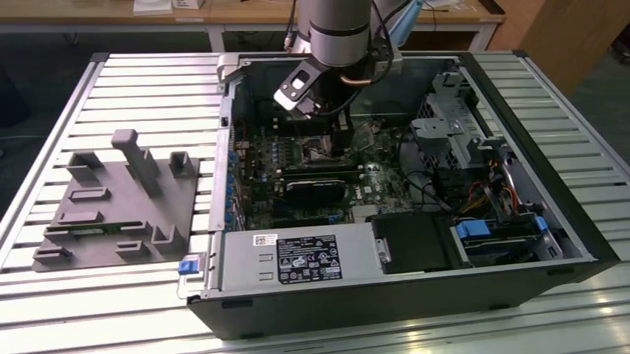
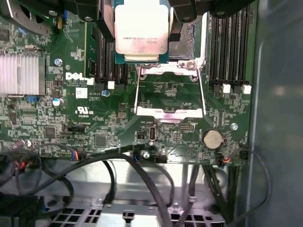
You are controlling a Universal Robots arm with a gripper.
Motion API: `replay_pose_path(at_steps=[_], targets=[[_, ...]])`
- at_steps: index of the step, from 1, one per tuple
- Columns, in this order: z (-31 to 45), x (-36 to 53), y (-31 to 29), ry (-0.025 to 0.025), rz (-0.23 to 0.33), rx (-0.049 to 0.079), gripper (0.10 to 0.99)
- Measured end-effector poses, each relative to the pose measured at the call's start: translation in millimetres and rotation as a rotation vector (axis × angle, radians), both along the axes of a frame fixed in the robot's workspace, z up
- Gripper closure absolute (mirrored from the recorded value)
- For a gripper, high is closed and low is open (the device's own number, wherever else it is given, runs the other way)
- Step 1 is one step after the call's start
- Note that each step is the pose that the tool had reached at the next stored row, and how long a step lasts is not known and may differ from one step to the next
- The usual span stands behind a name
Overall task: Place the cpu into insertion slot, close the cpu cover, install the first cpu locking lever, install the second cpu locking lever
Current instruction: 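Place the cpu into insertion slot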
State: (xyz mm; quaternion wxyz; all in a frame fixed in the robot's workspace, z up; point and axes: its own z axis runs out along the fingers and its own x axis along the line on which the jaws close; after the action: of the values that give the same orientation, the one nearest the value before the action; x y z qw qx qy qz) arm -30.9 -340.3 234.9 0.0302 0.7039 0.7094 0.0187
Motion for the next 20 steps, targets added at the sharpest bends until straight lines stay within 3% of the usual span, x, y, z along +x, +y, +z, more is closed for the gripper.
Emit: replay_pose_path(at_steps=[20], targets=[[-2.3, -0.2, 2.9, -0.0001, 0.001, 0.000, 0.545]])
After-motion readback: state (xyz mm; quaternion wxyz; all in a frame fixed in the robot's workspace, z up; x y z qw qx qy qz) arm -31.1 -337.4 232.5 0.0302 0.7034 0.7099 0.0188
